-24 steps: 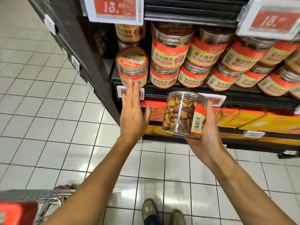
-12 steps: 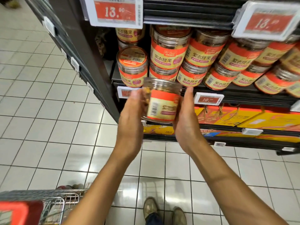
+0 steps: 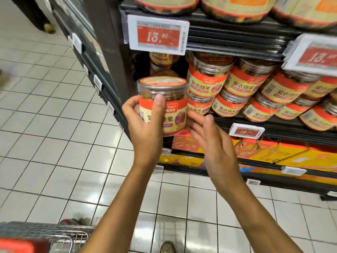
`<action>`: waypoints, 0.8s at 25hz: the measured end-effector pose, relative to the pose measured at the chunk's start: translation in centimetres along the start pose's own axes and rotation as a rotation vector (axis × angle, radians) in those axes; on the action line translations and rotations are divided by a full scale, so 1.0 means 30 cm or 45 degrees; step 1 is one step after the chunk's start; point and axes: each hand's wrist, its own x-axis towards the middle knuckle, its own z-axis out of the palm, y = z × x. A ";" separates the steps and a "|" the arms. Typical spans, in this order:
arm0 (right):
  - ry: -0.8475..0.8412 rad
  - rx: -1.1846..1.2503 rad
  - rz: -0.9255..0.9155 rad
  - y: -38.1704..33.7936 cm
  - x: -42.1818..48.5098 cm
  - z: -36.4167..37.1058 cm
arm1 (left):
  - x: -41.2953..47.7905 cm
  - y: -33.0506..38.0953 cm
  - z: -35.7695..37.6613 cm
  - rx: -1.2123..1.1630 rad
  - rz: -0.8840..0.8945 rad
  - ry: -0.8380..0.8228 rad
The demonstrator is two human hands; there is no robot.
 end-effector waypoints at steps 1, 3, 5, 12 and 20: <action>-0.011 0.026 -0.037 -0.009 0.018 0.008 | 0.020 0.008 0.007 0.005 0.046 -0.027; -0.032 0.031 -0.099 -0.030 0.072 0.025 | 0.060 0.017 0.025 0.119 0.131 -0.062; -0.067 -0.001 -0.130 -0.034 0.134 0.038 | 0.103 0.011 0.041 0.375 0.177 -0.046; 0.067 -0.325 -0.062 0.025 0.223 0.047 | 0.153 -0.067 0.010 0.261 0.109 -0.170; 0.199 -0.522 -0.004 0.005 0.244 0.070 | 0.167 -0.116 -0.008 0.173 0.188 -0.222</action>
